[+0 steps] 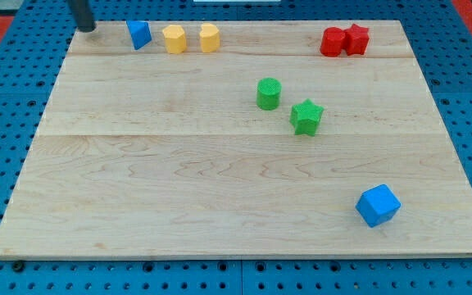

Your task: Move the blue triangle to the left side of the green circle

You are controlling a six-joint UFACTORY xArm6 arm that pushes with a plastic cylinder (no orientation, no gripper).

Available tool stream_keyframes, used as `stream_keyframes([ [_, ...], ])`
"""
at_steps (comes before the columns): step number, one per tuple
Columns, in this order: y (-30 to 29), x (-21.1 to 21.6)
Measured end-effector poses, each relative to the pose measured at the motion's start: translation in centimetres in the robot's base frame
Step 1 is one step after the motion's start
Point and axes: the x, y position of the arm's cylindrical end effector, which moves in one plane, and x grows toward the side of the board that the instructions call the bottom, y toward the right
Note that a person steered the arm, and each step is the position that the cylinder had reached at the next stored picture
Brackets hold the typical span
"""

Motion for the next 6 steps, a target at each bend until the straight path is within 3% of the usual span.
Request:
stream_keyframes([
  [1,1.5,0.0],
  [2,8.0,1.1],
  [4,9.0,6.4],
  [6,18.3,10.4],
])
